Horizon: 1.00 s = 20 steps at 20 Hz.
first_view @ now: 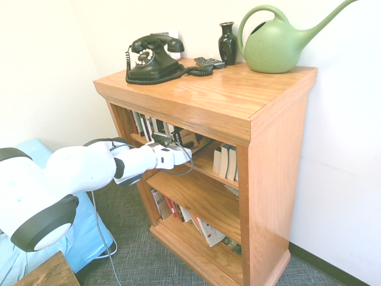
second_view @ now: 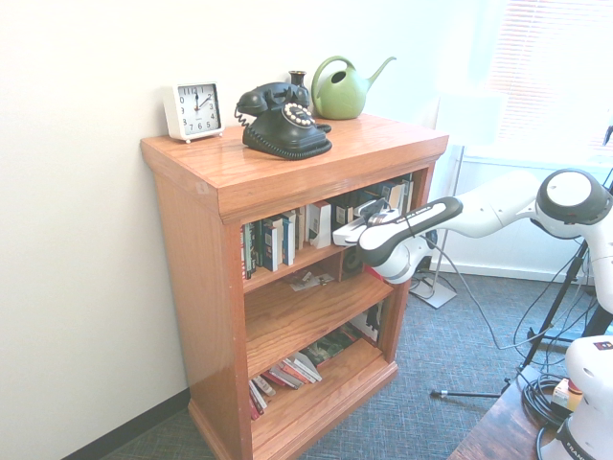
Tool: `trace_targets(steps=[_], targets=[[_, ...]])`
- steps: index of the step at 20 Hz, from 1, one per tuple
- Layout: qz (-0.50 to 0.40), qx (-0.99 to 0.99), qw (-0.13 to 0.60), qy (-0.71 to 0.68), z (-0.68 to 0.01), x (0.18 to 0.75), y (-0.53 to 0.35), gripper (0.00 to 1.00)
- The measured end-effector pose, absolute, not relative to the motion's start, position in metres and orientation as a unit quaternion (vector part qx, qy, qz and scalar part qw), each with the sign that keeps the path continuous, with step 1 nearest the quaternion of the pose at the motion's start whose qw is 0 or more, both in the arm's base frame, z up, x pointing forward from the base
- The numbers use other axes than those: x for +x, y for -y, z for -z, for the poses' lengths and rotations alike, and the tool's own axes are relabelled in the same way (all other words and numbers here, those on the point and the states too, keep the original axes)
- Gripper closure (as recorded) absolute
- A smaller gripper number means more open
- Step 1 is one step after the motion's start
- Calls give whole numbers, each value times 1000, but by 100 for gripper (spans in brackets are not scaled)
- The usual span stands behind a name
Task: Organize the shelf
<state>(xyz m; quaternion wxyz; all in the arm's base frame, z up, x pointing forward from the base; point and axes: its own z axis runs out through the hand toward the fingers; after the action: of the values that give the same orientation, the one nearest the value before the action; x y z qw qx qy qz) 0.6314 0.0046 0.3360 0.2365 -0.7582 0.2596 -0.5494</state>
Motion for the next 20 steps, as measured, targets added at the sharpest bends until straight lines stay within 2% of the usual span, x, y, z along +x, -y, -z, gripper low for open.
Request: trace_targets(steps=[8, 20], targets=[[559, -755, 226, -256, -325, 611, -14, 0], [577, -749, 221, -240, -313, 542, -7, 0]])
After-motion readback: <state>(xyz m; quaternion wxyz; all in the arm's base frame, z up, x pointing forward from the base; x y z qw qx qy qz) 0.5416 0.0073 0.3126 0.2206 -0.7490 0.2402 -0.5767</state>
